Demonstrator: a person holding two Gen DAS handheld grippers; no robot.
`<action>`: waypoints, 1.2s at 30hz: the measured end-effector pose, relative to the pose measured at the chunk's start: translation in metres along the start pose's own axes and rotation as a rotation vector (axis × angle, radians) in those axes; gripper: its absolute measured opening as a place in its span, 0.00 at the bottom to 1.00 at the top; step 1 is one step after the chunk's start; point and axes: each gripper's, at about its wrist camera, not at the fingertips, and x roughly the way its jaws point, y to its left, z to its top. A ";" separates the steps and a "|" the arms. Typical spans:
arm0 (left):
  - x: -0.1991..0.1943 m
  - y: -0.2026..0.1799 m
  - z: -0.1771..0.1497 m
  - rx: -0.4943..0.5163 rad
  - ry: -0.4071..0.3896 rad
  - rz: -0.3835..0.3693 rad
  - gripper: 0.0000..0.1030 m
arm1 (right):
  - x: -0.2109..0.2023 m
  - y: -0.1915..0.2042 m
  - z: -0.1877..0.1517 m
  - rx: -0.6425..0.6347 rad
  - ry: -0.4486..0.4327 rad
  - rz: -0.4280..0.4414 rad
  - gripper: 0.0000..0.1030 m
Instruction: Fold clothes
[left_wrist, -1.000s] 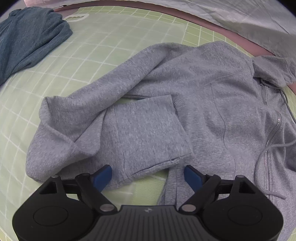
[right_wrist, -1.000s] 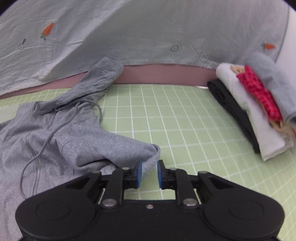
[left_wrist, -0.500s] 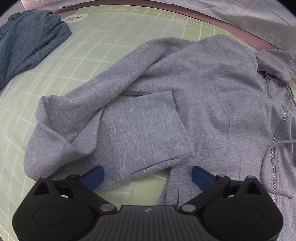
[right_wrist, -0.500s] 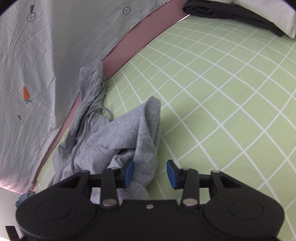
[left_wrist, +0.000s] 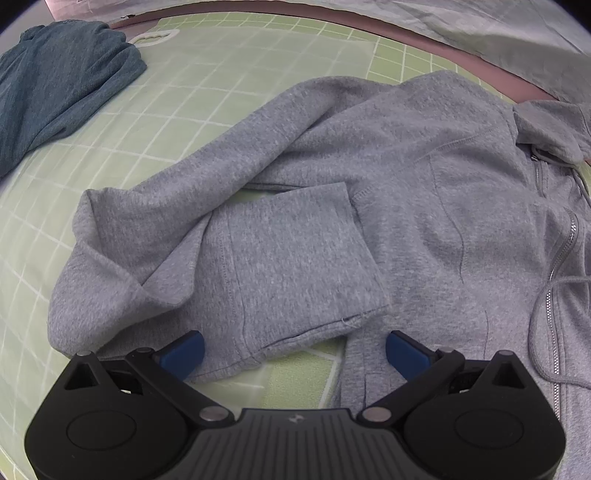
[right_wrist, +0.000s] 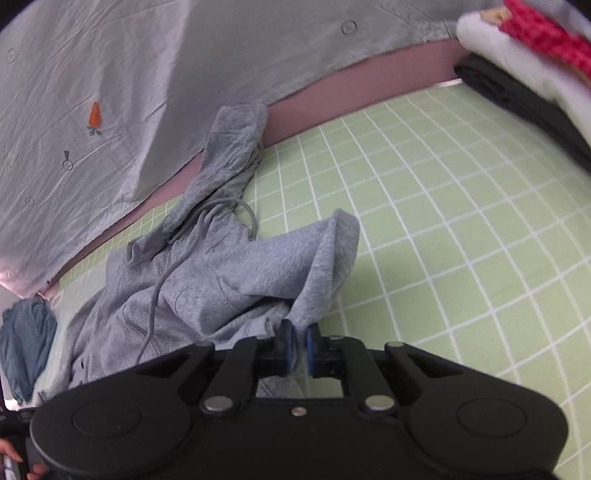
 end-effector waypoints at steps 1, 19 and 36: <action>0.000 0.000 0.000 0.005 0.000 -0.003 1.00 | -0.006 0.005 0.006 -0.045 -0.025 -0.023 0.07; -0.002 -0.002 0.005 -0.001 0.031 -0.018 1.00 | 0.013 0.016 0.016 -0.028 -0.049 -0.127 0.32; -0.058 -0.042 -0.079 -0.020 -0.037 -0.069 0.92 | -0.037 -0.034 -0.067 0.204 0.013 -0.054 0.47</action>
